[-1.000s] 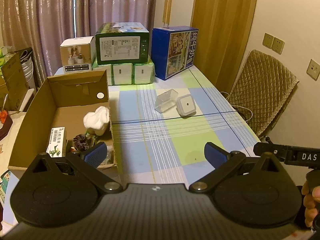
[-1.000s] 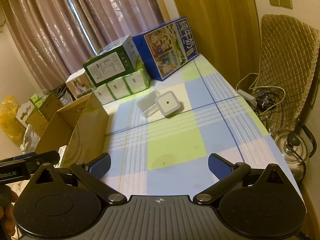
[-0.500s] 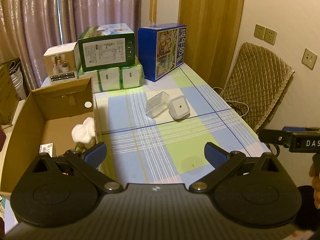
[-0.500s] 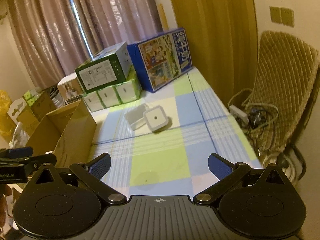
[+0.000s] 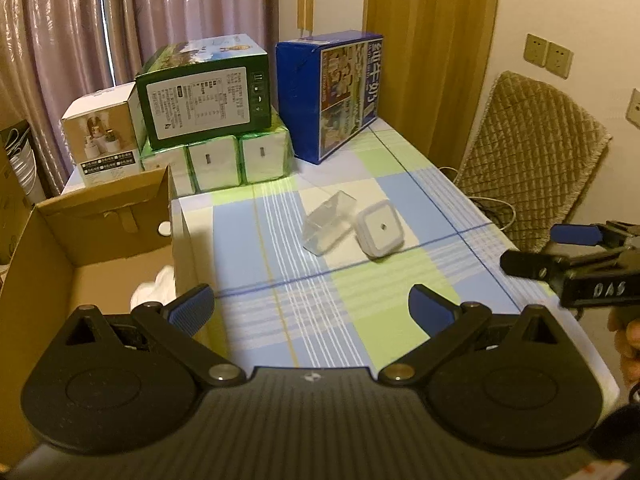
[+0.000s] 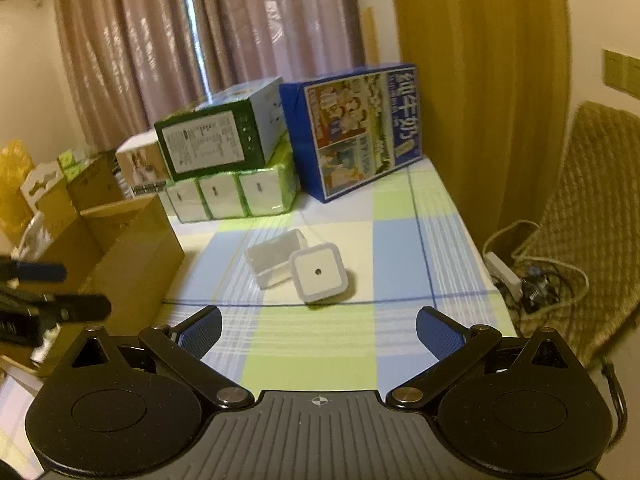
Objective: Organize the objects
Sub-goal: 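Grasp the white night-light with the right tool while the left tool grasps the clear container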
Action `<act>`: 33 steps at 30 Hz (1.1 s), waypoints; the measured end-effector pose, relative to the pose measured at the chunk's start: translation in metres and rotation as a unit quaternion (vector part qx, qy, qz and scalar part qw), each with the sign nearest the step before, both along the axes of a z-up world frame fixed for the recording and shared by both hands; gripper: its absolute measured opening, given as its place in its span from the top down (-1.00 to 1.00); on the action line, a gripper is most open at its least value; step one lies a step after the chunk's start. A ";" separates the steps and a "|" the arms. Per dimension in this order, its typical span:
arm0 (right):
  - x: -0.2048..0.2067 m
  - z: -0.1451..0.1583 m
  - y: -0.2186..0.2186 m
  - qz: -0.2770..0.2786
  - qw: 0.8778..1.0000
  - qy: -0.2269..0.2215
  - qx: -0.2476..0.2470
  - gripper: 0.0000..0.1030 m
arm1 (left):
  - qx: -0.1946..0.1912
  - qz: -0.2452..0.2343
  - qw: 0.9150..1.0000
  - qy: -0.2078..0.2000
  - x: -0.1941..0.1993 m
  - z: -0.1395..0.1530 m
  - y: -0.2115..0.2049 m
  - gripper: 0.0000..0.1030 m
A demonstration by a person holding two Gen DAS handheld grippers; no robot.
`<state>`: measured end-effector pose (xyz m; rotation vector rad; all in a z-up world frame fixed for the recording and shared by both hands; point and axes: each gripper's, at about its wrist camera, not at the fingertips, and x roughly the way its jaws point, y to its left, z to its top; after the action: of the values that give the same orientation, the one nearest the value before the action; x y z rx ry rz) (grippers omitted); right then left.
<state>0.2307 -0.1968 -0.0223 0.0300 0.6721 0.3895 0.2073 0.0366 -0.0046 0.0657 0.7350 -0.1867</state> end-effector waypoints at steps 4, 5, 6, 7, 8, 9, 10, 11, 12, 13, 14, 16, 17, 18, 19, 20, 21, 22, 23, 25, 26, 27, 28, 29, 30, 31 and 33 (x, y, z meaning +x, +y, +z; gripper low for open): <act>0.034 -0.025 0.012 0.035 0.999 -0.001 -0.014 -0.96 | 0.011 -0.002 1.000 0.000 0.032 -0.010 -0.001 -0.97; 0.041 -0.031 0.015 0.040 0.999 -0.001 -0.015 -0.96 | 0.011 -0.003 1.000 0.002 0.040 -0.012 -0.002 -0.97; 0.050 -0.037 0.018 0.046 0.999 0.001 -0.016 -0.96 | 0.012 -0.004 1.000 0.004 0.047 -0.015 -0.002 -0.97; 0.057 -0.042 0.020 0.049 0.999 0.001 -0.018 -0.95 | 0.013 -0.006 1.000 0.005 0.054 -0.017 -0.002 -0.97; 0.064 -0.047 0.023 0.055 0.998 -0.001 -0.019 -0.95 | 0.015 -0.009 1.000 0.006 0.061 -0.019 -0.002 -0.97; 0.071 -0.052 0.026 0.061 0.998 -0.001 -0.020 -0.95 | 0.017 -0.013 1.000 0.007 0.069 -0.021 -0.003 -0.97; 0.079 -0.056 0.030 0.067 0.998 -0.001 -0.021 -0.95 | 0.019 -0.016 1.000 0.008 0.075 -0.023 -0.003 -0.97; 0.085 -0.061 0.033 0.072 0.997 -0.002 -0.022 -0.95 | 0.021 -0.020 1.000 0.008 0.082 -0.025 -0.003 -0.97; 0.091 -0.064 0.036 0.077 0.997 -0.004 -0.025 -0.95 | 0.022 -0.025 0.999 0.010 0.089 -0.027 -0.003 -0.96; 0.097 -0.068 0.039 0.080 0.996 -0.004 -0.028 -0.95 | 0.022 -0.029 0.999 0.013 0.095 -0.029 -0.003 -0.96; 0.102 -0.072 0.041 0.083 0.996 -0.004 -0.030 -0.95 | 0.024 -0.032 0.999 0.016 0.100 -0.031 -0.002 -0.96; 0.112 -0.078 0.046 0.081 0.996 -0.002 -0.037 -0.95 | 0.030 -0.041 0.998 0.028 0.112 -0.036 -0.002 -0.96; 0.117 -0.081 0.049 0.078 0.996 -0.002 -0.043 -0.94 | 0.032 -0.046 0.998 0.033 0.117 -0.038 -0.003 -0.96; 0.122 -0.084 0.050 0.075 0.996 0.000 -0.047 -0.93 | 0.036 -0.049 0.998 0.035 0.121 -0.040 -0.003 -0.96; 0.128 -0.088 0.052 0.073 0.996 0.005 -0.048 -0.88 | 0.040 -0.054 0.997 0.036 0.124 -0.041 -0.004 -0.96; 0.133 -0.091 0.054 0.073 0.996 0.011 -0.047 -0.85 | 0.043 -0.058 0.997 0.038 0.127 -0.043 -0.004 -0.96; 0.138 -0.095 0.056 0.074 0.996 0.014 -0.049 -0.80 | 0.047 -0.062 0.996 0.041 0.130 -0.045 -0.005 -0.96; 0.143 -0.098 0.058 0.075 0.996 0.017 -0.051 -0.75 | 0.049 -0.066 0.996 0.043 0.133 -0.047 -0.006 -0.96; 0.146 -0.101 0.060 0.077 0.996 0.017 -0.051 -0.72 | 0.051 -0.070 0.995 0.046 0.136 -0.049 -0.006 -0.96; 0.153 -0.109 0.064 0.087 0.994 0.021 -0.057 -0.62 | 0.053 -0.073 0.995 0.051 0.140 -0.052 -0.007 -0.96; 0.156 -0.112 0.067 0.090 0.994 0.023 -0.065 -0.52 | 0.054 -0.075 0.994 0.052 0.142 -0.053 -0.008 -0.96; 0.158 -0.115 0.068 0.089 0.993 0.026 -0.073 -0.20 | 0.056 -0.076 0.994 0.054 0.144 -0.055 -0.008 -0.96; 0.158 -0.115 0.066 0.086 0.994 0.028 -0.069 -0.20 | 0.058 -0.079 0.994 0.057 0.146 -0.057 -0.010 -0.96; 0.158 -0.114 0.063 0.079 0.994 0.032 -0.062 -0.20 | 0.060 -0.082 0.993 0.059 0.147 -0.058 -0.011 -0.96; 0.157 -0.113 0.061 0.074 0.995 0.034 -0.058 -0.20 | 0.064 -0.085 0.993 0.060 0.148 -0.060 -0.014 -0.96; 0.154 -0.110 0.057 0.065 0.996 0.031 -0.057 -0.20 | 0.067 -0.088 0.992 0.060 0.150 -0.060 -0.016 -0.96; 0.148 -0.106 0.050 0.040 0.997 0.029 -0.058 -0.20 | 0.075 -0.095 0.991 0.060 0.156 -0.063 -0.022 -0.96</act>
<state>0.3790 -0.1469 -0.1280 -0.0963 0.7537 0.4267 0.3628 0.0141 -0.0672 0.2699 0.8628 -0.3189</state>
